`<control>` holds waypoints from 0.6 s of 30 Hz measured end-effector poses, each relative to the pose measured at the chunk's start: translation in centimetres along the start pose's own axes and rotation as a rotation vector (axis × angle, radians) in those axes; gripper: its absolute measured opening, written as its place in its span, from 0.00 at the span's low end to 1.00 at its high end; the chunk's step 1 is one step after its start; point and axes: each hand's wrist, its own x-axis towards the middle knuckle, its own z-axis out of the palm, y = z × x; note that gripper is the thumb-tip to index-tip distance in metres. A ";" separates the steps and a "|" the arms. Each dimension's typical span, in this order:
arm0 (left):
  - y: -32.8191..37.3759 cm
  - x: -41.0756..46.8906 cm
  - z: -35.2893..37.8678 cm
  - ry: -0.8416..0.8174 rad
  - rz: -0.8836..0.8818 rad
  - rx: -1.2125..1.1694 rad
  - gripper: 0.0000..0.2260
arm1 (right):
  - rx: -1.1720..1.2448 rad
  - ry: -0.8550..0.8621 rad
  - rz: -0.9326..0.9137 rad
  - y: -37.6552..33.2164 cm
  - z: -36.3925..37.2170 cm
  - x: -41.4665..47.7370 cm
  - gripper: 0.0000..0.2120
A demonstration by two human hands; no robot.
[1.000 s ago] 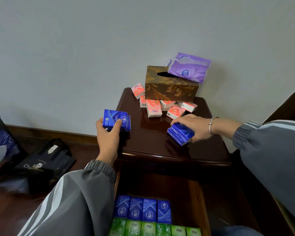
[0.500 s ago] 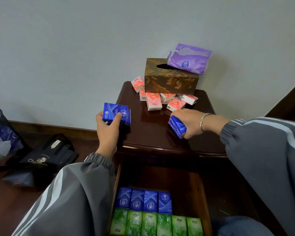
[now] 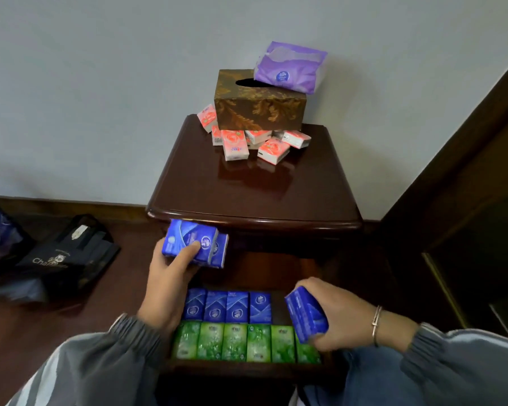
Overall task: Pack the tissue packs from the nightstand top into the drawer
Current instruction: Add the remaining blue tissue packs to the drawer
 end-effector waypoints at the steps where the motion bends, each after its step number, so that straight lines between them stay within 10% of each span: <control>1: -1.4 -1.2 -0.5 0.003 -0.053 0.044 0.13 | -0.023 -0.021 0.044 0.9 1.3 0.2 0.25; 18: -6.8 0.3 -3.8 0.157 -0.366 0.214 0.12 | -0.230 -0.175 0.382 9.4 11.9 11.8 0.37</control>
